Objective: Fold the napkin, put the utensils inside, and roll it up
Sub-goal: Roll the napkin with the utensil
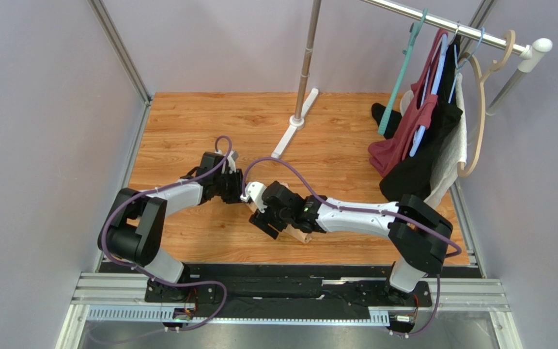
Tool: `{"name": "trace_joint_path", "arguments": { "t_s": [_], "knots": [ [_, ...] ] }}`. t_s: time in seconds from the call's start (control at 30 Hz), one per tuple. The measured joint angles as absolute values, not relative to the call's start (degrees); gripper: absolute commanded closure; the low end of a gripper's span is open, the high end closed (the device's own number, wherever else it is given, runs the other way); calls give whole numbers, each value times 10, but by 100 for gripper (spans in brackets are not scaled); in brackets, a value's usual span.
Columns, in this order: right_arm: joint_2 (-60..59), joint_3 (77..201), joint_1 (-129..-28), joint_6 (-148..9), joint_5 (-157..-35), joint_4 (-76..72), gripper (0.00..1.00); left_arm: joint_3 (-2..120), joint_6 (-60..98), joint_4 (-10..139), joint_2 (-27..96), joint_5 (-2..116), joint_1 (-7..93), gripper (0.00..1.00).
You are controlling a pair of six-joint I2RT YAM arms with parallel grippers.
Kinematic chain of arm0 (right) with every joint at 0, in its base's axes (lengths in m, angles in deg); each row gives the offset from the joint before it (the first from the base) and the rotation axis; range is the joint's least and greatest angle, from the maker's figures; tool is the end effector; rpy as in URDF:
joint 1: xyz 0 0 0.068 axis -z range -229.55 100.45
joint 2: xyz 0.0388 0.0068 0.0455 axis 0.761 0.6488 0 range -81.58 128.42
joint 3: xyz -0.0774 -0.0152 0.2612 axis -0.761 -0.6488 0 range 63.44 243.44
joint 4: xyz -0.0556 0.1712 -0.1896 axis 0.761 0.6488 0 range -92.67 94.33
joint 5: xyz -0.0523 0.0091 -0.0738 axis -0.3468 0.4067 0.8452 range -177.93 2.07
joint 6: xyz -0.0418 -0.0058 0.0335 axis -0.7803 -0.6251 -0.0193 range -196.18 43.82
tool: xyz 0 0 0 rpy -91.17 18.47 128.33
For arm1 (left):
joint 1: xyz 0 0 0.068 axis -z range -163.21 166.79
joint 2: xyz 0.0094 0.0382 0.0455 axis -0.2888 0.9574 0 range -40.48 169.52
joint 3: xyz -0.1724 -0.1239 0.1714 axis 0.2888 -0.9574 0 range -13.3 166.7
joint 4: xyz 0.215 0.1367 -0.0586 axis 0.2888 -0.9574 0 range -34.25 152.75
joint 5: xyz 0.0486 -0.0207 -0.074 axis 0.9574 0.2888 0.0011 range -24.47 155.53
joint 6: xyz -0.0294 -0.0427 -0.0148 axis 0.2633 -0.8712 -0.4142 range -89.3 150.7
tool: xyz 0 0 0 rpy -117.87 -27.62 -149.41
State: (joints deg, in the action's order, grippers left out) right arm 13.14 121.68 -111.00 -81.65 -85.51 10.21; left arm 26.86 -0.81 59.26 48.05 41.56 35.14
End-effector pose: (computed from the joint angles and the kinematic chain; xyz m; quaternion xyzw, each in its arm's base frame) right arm 0.1666 0.3031 0.1962 -0.5108 0.7862 0.1455 0.3158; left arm 0.2674 -0.1040 0.1503 -0.0384 0.9262 -0.3127 0.2071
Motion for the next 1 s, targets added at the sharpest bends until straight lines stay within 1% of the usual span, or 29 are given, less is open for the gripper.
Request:
{"name": "trace_joint_path", "arguments": {
  "t_s": [0.17, 0.33, 0.43, 0.5, 0.53, 0.57, 0.63, 0.67, 0.77, 0.9, 1.0],
  "knots": [
    [165, 1216, -1119, -845, -797, 87, 32, 276, -6, 584, 485, 414, 351, 68],
    [196, 1216, -1120, -857, -773, 81, 33, 277, -4, 581, 485, 414, 351, 68],
    [204, 1216, -1120, -858, -764, 77, 38, 277, -2, 581, 485, 413, 351, 67],
    [208, 1217, -1120, -859, -758, 69, 50, 277, 0, 582, 485, 411, 351, 66],
    [211, 1218, -1119, -859, -757, 68, 57, 277, 1, 582, 485, 410, 351, 66],
    [215, 1221, -1119, -859, -755, 64, 68, 277, 1, 582, 485, 410, 351, 60],
    [223, 1225, -1116, -858, -756, 60, 75, 277, 3, 582, 484, 409, 351, 51],
    [226, 1226, -1115, -855, -757, 58, 79, 277, 3, 582, 484, 409, 351, 45],
    [228, 1229, -1102, -846, -775, 56, 81, 277, 4, 579, 480, 413, 351, 37],
    [225, 1229, -1066, -826, -846, 51, 82, 277, 4, 563, 438, 439, 351, 35],
    [223, 1229, -1029, -800, -925, 51, 82, 277, 4, 555, 372, 471, 351, 35]
  ]
}}
